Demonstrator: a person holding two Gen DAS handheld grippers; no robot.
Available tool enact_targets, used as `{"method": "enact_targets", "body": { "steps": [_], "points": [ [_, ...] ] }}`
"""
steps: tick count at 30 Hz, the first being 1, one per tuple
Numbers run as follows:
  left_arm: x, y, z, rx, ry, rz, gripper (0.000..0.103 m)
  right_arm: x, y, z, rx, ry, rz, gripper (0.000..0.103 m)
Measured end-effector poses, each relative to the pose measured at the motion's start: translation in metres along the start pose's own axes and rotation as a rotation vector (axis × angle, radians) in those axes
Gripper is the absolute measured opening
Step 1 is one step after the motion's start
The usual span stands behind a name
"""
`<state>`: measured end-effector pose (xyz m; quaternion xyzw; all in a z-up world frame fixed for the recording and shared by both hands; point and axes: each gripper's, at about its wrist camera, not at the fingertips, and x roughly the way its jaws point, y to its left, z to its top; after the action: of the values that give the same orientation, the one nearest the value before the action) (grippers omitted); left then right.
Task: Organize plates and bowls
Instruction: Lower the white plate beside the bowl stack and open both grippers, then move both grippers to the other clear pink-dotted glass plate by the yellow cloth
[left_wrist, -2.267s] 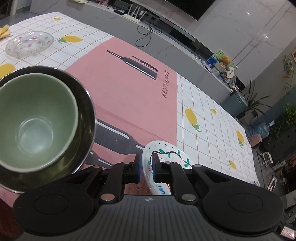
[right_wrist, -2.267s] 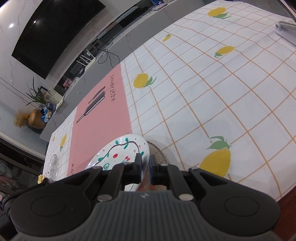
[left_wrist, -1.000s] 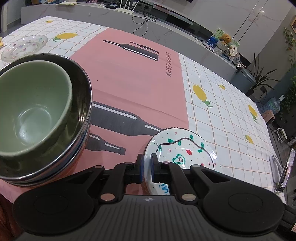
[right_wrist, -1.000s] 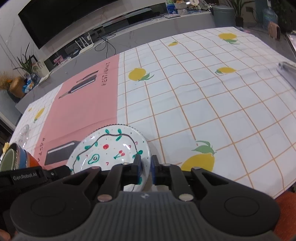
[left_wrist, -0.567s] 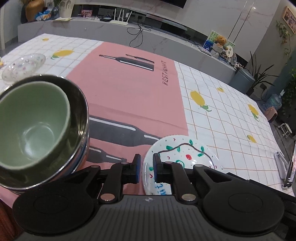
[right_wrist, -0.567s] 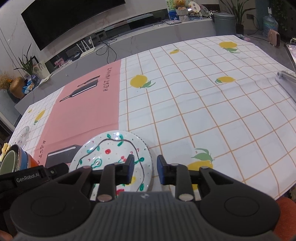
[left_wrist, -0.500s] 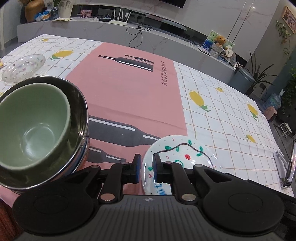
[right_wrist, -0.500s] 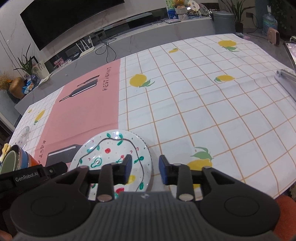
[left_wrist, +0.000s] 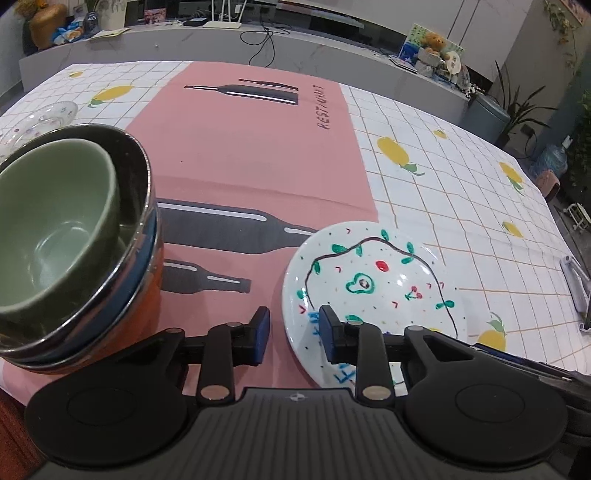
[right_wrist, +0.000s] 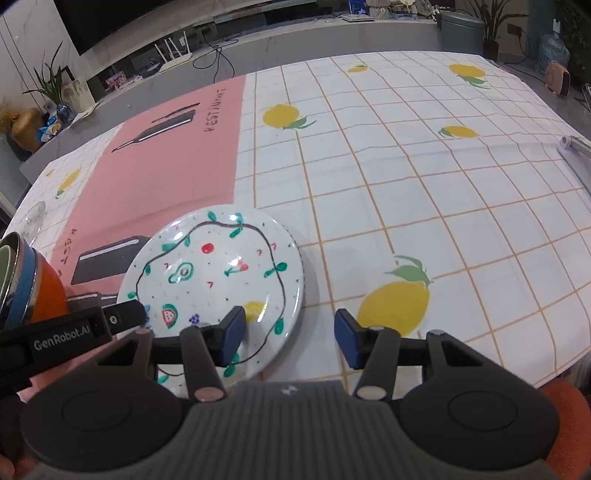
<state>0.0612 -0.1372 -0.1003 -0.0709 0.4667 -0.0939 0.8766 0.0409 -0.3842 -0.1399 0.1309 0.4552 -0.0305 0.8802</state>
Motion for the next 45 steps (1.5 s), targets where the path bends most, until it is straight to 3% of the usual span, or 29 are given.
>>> {"method": "enact_targets", "body": {
  "steps": [12,20,34,45],
  "points": [
    [-0.045,-0.014,0.017,0.052,-0.065,-0.074,0.033,-0.033,0.01,0.01,0.006,-0.069,0.029,0.053],
    [-0.088,-0.005,0.04,0.117,-0.144,-0.067,0.033,-0.07,0.033,0.025,0.001,-0.144,0.097,0.054],
    [-0.143,0.079,0.077,0.095,-0.269,0.02,0.033,-0.09,0.123,0.044,-0.128,-0.164,0.231,0.055],
    [-0.146,0.169,0.105,-0.003,-0.285,0.101,0.033,-0.059,0.197,0.063,-0.238,-0.107,0.276,0.055]
  ]
}}
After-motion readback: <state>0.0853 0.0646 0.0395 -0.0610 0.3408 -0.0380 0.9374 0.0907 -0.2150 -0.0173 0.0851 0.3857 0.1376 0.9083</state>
